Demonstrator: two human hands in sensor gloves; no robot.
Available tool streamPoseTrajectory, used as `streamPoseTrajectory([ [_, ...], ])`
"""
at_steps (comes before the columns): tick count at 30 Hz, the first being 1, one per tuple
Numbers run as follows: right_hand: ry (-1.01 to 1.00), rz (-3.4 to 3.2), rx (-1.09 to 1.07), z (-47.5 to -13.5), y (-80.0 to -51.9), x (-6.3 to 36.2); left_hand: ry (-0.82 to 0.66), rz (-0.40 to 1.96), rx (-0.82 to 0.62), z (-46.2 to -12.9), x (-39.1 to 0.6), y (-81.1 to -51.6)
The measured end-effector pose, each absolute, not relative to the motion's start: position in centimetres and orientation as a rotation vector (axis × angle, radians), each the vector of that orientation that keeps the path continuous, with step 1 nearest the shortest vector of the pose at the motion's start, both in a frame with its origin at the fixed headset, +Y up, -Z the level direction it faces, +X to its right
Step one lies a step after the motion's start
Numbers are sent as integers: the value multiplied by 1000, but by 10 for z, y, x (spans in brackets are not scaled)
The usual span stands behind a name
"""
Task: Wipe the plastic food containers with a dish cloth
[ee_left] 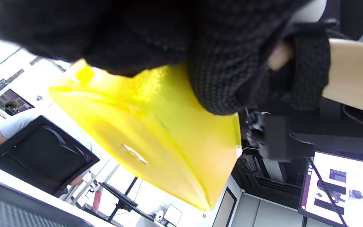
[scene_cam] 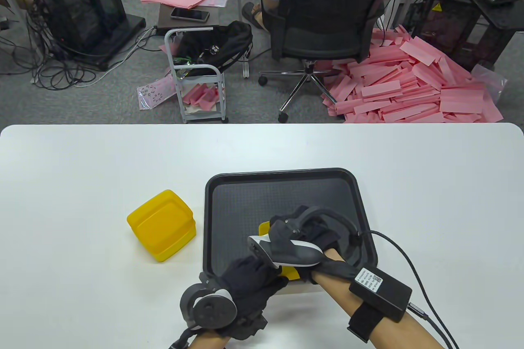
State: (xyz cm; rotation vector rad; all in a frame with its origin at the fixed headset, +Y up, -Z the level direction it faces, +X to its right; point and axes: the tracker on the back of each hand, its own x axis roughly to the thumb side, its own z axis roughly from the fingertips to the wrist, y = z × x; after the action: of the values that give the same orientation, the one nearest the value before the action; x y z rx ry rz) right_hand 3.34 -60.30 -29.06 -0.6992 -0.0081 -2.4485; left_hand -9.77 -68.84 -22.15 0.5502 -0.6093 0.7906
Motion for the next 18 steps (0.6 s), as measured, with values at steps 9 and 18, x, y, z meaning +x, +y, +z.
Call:
streamPoseTrajectory([
  [9, -825, -2549, -462, -305, -611, 46, -615, 760, 564, -219, -93, -690],
  [18, -1341, -2775, -273, -325, -621, 74, -616, 774, 548, -219, -91, -691],
])
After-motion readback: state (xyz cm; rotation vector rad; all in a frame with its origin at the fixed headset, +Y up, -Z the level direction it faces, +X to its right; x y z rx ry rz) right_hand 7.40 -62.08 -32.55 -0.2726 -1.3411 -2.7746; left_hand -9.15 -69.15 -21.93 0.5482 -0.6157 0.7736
